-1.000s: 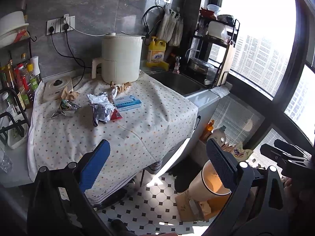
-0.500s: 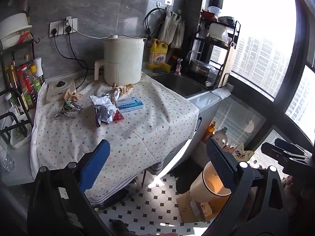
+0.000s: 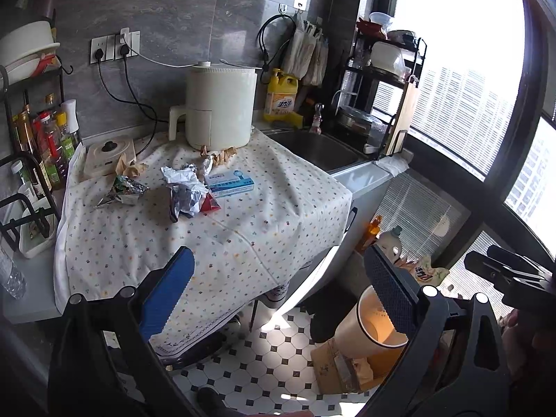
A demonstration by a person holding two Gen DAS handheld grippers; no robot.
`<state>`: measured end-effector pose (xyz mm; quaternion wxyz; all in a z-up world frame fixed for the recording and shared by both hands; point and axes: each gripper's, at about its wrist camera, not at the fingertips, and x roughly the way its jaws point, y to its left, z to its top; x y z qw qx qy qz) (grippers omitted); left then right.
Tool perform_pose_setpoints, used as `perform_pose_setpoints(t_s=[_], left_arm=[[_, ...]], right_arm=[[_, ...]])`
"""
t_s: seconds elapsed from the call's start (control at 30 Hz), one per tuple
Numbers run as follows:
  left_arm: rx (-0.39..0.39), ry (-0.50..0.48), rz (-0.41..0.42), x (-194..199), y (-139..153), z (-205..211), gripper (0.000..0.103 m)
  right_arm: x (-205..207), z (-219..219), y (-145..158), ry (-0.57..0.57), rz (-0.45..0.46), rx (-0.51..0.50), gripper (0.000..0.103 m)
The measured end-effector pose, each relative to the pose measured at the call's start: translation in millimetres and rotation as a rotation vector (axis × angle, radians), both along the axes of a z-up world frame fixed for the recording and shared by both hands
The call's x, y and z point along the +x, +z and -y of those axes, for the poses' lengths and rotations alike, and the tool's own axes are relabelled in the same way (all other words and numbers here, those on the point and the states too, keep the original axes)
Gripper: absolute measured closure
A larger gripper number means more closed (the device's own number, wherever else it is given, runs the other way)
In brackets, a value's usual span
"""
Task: Collect trash
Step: 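Move both tools toward the trash on the dotted tablecloth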
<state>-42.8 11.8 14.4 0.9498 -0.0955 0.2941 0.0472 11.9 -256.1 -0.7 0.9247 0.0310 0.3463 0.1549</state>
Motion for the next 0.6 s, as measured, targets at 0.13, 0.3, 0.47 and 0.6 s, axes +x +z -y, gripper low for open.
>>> perform_pose_setpoints(t_s=[0.13,0.3,0.47,0.6], left_arm=[[-0.001,0.005,0.002,-1.5,-0.7,0.1,0.006],[0.000,0.009,0.002,-2.6,-0.6,-0.2,0.006],[-0.001,0.020,-0.005,-2.6,-1.9,-1.0,0.006],[-0.001,0.034,-0.014,-1.0,-1.2,0.2,0.006]], right_arm=[[0.6,1.7,-0.4,0.000,-0.001,0.001,0.008],[0.3,1.8,-1.0,0.000,-0.002,0.004,0.008],[1.3,2.4,-1.8,0.010,-0.005,0.006,0.008],[5.8,-1.2,-1.6,0.015,-0.011,0.000,0.008]])
